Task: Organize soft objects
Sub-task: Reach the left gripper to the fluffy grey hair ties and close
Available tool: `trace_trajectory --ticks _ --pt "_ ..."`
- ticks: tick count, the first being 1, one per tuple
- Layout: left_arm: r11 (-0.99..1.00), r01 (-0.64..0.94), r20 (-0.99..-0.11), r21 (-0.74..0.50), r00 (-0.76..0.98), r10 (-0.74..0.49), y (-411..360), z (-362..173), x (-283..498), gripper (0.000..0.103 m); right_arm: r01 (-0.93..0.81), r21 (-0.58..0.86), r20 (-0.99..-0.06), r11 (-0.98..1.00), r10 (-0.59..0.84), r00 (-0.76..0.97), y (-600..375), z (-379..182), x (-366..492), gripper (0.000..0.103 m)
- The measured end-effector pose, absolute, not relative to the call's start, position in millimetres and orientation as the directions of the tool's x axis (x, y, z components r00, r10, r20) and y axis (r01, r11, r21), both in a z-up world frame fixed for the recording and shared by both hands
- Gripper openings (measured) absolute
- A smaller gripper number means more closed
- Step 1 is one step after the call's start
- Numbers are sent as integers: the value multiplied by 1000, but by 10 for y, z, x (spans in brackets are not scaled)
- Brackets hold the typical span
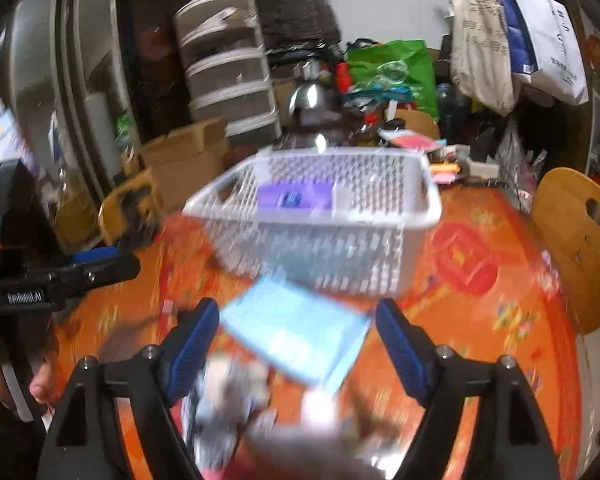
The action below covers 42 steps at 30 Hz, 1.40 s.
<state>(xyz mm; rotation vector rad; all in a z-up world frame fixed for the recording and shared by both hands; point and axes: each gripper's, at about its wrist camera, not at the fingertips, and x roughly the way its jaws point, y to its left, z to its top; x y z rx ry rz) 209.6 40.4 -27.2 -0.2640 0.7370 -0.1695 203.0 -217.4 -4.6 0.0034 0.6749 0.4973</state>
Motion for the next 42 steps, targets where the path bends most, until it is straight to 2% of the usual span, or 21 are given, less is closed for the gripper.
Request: trace_trajectory --ticks 5,7,13,15,17,25,30,41,42 --pt "959 51 -664 -280 711 -232 347 -643 1850 97 -485 159 -640 860 464 613 -1999 -421 1702 80" --pt "956 49 -676 -289 697 -240 338 -745 1834 97 -495 162 -642 854 472 604 -1941 -494 1661 75" --pt "955 39 -703 -294 668 -244 354 -957 1882 97 -519 176 -654 836 494 573 -1758 -621 1662 52" --pt "955 42 -709 -294 660 -248 339 -998 1896 97 -524 176 -664 833 494 562 -1724 -657 1677 36" --pt "953 46 -714 -300 652 -256 318 -1023 1913 97 -525 194 -674 829 501 542 -1709 -715 1732 26" --pt "950 86 -718 -300 636 -284 114 -1080 2032 96 -489 233 -683 840 500 533 -1843 -839 1721 22" --pt "950 98 -728 -295 622 -290 9 -1141 2096 75 -475 242 -673 846 499 546 -1876 -850 1688 22" --pt "944 130 -707 -303 634 -314 -115 -1068 2209 70 -457 244 -674 856 488 555 -1894 -853 1704 22" --pt "941 135 -704 -309 633 -322 -122 -1071 2218 61 -453 246 -674 857 487 555 -1900 -856 1707 22"
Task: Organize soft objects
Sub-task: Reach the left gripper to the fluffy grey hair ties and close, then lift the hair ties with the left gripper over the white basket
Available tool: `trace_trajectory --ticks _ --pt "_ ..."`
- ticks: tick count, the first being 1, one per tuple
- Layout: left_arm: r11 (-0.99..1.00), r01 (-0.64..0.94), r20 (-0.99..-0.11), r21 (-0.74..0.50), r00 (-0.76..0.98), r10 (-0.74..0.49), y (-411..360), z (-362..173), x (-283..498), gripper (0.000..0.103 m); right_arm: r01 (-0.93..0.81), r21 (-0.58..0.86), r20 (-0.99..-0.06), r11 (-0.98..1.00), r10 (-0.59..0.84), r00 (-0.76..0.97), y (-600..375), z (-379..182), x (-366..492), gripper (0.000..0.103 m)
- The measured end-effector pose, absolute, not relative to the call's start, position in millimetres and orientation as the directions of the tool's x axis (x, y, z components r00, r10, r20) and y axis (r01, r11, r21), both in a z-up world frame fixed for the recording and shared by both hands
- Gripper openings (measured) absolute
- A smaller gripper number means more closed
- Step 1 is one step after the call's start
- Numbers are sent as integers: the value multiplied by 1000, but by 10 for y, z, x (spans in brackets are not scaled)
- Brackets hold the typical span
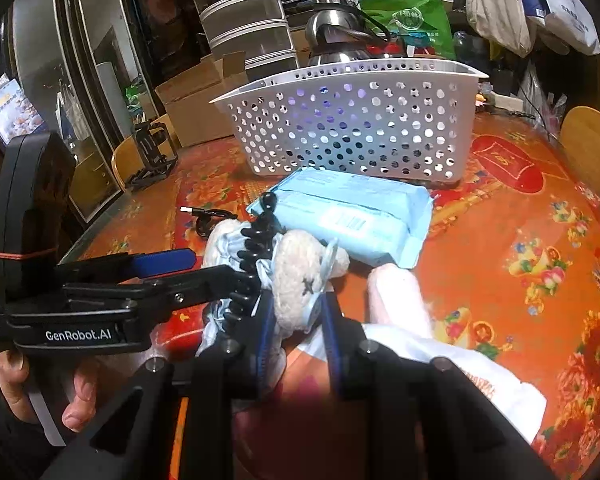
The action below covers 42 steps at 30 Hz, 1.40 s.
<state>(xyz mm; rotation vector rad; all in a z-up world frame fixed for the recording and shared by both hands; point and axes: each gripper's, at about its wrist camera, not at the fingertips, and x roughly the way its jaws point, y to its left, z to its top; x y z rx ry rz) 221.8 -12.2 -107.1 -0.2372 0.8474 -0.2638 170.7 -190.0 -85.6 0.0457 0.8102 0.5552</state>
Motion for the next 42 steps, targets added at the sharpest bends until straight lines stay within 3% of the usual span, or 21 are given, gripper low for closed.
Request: trace_trajectory --ticks 1,3,7,26,42 --pt "935 150 -698 -320 630 -340 -129 -1071 2219 54 -450 250 -674 857 487 555 -1906 -859 1709 22" --pt "920 184 -687 -346 619 -382 -165 -1074 2217 28 -449 252 -676 857 488 552 -1909 -864 1715 22" --pt "939 192 -683 -285 646 -340 -271 -1051 2150 25 -452 242 -678 858 483 554 -1885 -863 1715 22" --pt "940 216 -551 -263 766 -330 -75 -555 1530 23 -502 213 -570 838 523 633 -1843 -599 1406 21" --pt "945 242 -468 -222 823 -321 -198 426 1595 23 -539 226 -472 812 575 669 -2006 179 1457 21"
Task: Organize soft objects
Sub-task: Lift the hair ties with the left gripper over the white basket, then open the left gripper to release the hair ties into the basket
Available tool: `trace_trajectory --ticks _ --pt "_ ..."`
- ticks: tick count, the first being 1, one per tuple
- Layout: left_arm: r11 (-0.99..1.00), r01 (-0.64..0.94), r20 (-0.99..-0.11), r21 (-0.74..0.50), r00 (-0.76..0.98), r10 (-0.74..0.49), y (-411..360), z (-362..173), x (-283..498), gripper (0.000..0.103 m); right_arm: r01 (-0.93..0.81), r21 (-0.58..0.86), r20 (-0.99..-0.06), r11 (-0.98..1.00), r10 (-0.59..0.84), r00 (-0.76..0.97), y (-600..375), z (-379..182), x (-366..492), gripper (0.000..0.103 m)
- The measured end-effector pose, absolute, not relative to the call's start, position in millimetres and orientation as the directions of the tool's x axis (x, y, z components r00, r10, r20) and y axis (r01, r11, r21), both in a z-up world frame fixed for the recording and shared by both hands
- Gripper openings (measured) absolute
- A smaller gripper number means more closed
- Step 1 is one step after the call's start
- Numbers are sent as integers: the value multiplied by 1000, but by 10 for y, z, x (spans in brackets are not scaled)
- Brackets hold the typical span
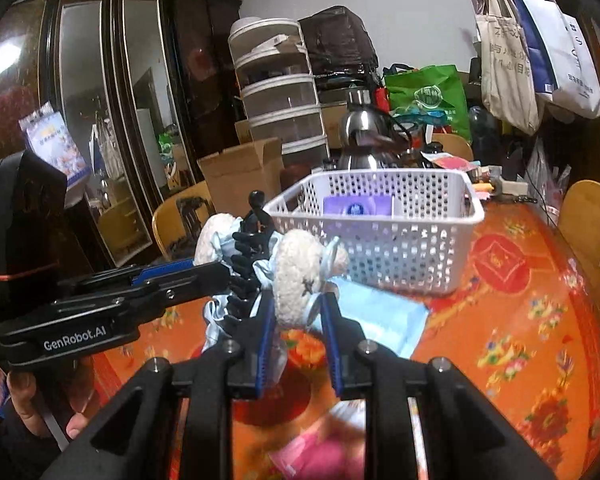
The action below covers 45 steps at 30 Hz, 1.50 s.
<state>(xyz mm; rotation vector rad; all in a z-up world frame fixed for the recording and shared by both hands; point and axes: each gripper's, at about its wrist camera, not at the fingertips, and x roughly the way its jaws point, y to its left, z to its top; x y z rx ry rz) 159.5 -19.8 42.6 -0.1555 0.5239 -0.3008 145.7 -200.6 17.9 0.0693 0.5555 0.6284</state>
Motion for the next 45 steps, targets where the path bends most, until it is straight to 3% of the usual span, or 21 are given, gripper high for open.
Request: trace_trajectory --ticks 14,21,45 --pt "953 223 -476 -207 828 -297 -134 1314 2532 23 -527 145 -499 837 522 692 -1835 992 2227 21" --pt "964 191 -528 -185 808 -262 -217 1512 3216 23 -486 91 -534 869 454 713 -1731 1181 2708 21" --pt "977 124 -682 -174 700 -210 -497 540 4675 24 -378 106 -690 919 342 638 -1872 486 3978 21"
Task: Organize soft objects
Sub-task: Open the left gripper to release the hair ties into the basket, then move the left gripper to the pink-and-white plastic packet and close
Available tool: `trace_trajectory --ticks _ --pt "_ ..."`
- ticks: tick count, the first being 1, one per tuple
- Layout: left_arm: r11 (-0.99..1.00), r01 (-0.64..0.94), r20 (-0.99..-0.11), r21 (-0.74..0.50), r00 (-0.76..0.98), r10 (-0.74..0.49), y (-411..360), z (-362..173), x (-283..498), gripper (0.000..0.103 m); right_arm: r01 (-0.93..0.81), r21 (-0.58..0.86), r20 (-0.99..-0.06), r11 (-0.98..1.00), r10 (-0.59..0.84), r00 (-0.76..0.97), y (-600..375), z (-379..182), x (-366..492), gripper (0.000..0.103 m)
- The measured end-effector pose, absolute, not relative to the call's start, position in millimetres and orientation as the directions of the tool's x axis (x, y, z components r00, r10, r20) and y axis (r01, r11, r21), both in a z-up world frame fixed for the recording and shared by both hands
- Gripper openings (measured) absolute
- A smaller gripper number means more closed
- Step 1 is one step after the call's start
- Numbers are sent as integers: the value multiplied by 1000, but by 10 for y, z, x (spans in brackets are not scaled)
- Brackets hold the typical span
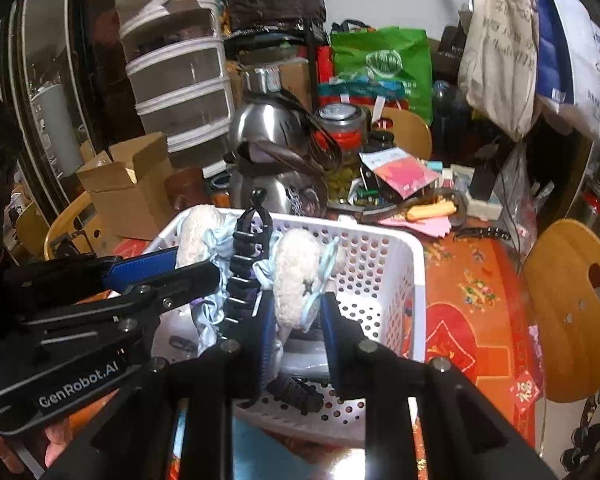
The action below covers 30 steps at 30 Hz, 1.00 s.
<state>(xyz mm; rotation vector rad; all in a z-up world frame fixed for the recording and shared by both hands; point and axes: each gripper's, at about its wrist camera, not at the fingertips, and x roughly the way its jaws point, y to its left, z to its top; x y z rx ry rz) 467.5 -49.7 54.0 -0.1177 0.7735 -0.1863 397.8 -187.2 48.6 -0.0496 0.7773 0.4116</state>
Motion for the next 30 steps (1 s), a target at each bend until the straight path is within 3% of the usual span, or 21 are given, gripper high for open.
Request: trace_trajectory --ticks 4,8,10,11,12,20,30 --pt "982 95 -694 -161 697 -181 -419 420 4747 30 -381 116 -698 917 348 626 -1867 381 4038 23" --pt "985 61 -699 -160 698 -157 -281 374 4739 47 -368 105 -707 924 329 626 -1875 327 4040 29" --pt "988 57 -701 -144 699 -142 -228 363 4708 57 -353 119 -705 928 330 627 -1915 315 4044 42" --pt "989 52 -697 -140 704 -136 -204 362 4676 63 -346 126 -706 930 329 627 -1935 308 4041 60" --pt "990 47 -694 -132 709 -126 -179 362 4649 70 -340 118 -708 933 320 630 -1937 303 4035 69" --pt "993 20 -679 -117 728 -95 -23 390 4386 86 -325 73 -710 943 278 647 -1928 318 3916 76" --pt "989 19 -664 -146 739 -112 53 367 3658 87 -342 88 -702 936 302 646 -1971 323 3466 77"
